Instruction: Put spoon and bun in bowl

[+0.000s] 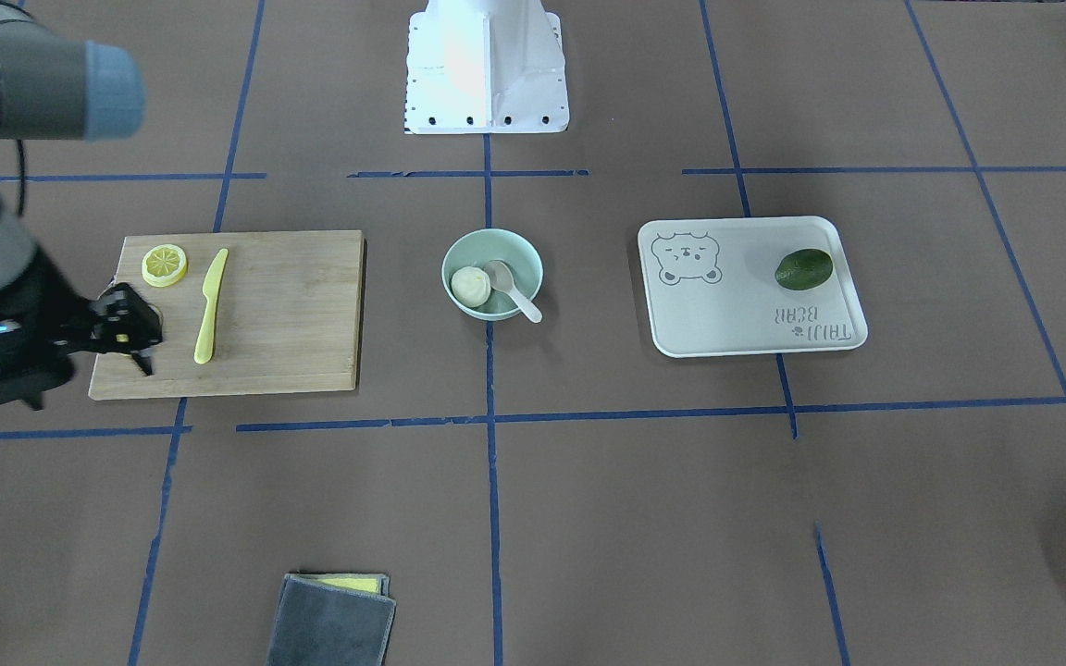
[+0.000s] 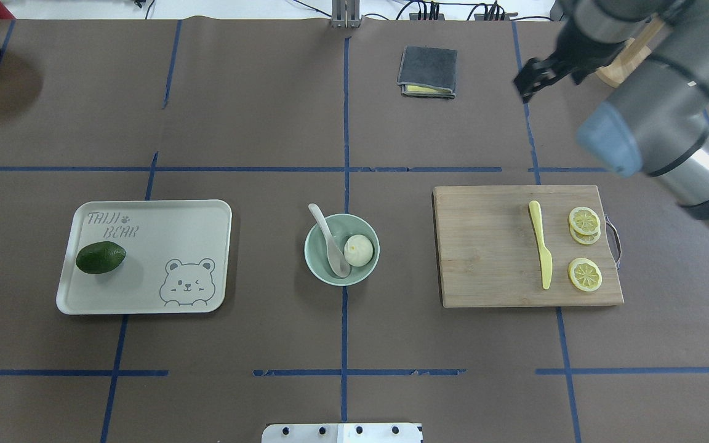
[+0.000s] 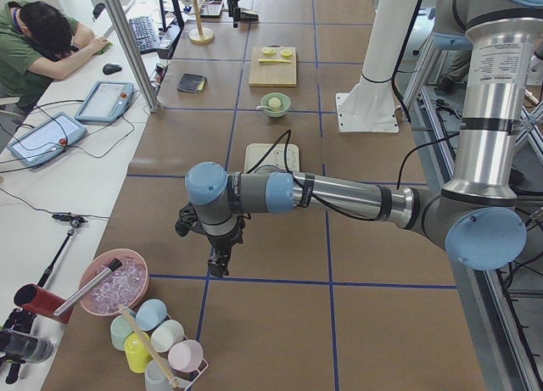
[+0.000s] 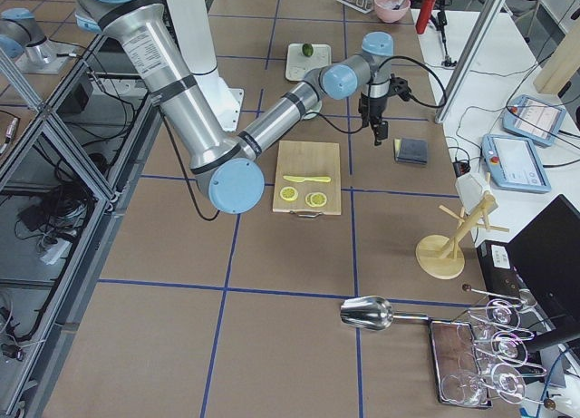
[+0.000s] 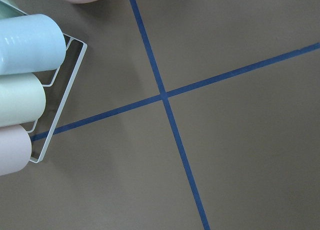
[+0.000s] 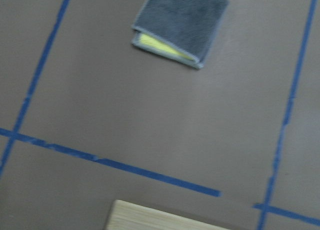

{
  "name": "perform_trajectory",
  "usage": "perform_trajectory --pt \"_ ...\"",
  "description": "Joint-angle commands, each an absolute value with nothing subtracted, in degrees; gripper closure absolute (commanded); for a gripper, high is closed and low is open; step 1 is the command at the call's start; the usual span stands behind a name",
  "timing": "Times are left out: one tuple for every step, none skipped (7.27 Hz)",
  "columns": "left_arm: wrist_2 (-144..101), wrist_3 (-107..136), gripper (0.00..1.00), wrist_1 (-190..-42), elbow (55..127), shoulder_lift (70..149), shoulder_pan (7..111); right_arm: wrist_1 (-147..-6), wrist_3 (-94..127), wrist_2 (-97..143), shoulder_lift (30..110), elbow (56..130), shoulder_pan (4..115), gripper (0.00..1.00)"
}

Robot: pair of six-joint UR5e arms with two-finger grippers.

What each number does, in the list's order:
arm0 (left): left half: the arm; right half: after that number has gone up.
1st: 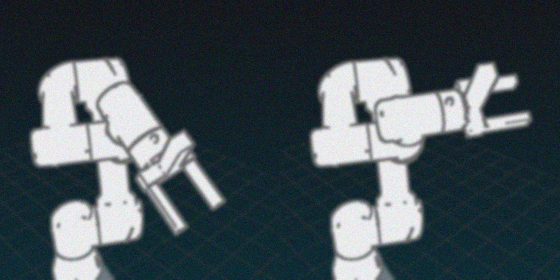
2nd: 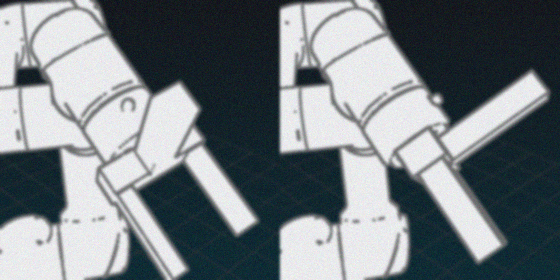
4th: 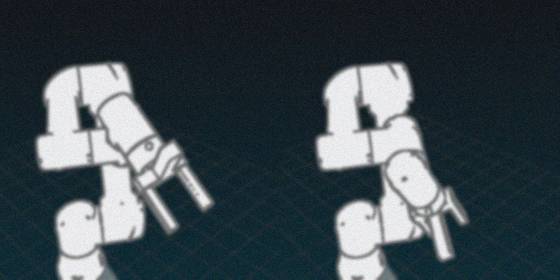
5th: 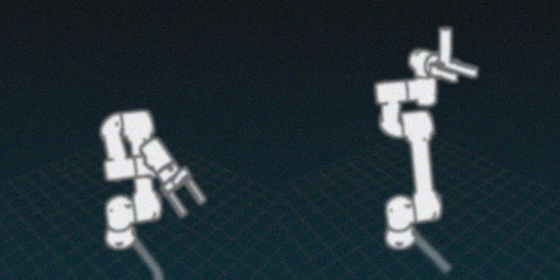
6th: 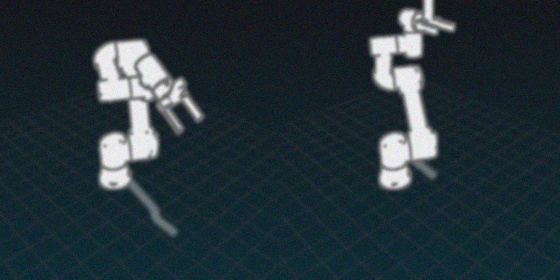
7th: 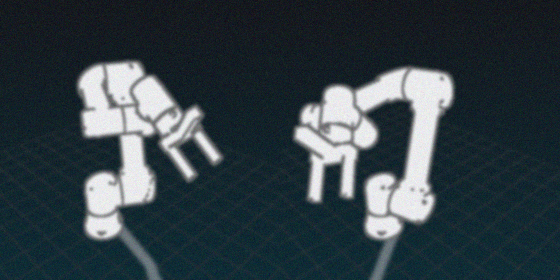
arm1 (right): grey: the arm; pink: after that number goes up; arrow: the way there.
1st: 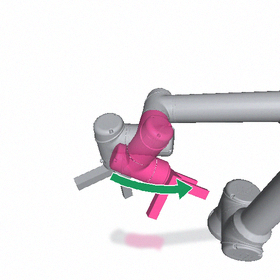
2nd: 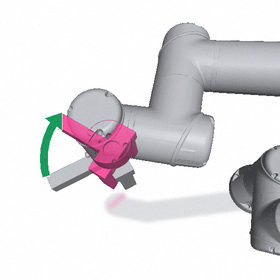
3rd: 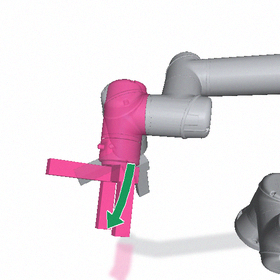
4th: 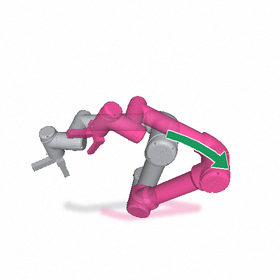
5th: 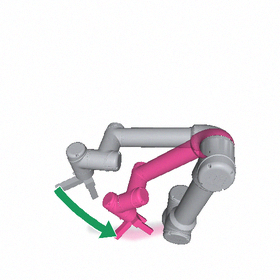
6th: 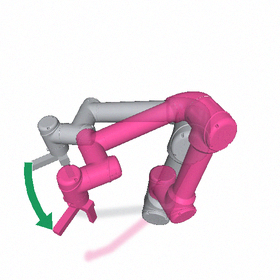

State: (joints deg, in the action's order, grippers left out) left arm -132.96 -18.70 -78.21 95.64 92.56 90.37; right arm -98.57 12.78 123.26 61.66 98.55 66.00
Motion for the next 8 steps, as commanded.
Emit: perform_trajectory --pt "-137.4 -18.7 0.00 -78.2 94.5 92.0 90.4 -98.6 -9.3 127.4 68.3 93.1 77.8 0.00" --pt "-137.2 -18.5 0.00 -78.1 95.2 91.8 90.4 -98.1 -12.6 127.3 72.5 92.8 80.0 0.00" --pt "-137.1 -18.7 0.00 -78.4 95.3 91.8 90.4 -97.9 -12.2 127.1 78.5 92.8 83.5 0.00" --pt "-137.3 -18.8 0.00 -78.7 95.3 91.7 90.4 -97.7 -12.4 126.5 82.0 91.9 85.6 0.00" --pt "-137.3 -18.8 0.00 -78.7 95.5 91.7 90.4 -97.8 -12.1 127.3 83.6 91.6 87.3 0.00" --pt "-137.3 -18.9 0.00 -78.8 95.7 91.8 90.4 -97.8 -12.1 128.4 84.6 91.6 87.6 0.00" --pt "-137.0 -18.8 0.00 -78.9 95.8 91.8 90.4 -97.8 -12.0 129.1 84.9 91.6 87.7 0.00" --pt "-136.8 -18.8 0.00 -78.8 96.0 91.8 90.4 -97.8 -12.0 129.3 85.2 91.6 87.7 0.00"
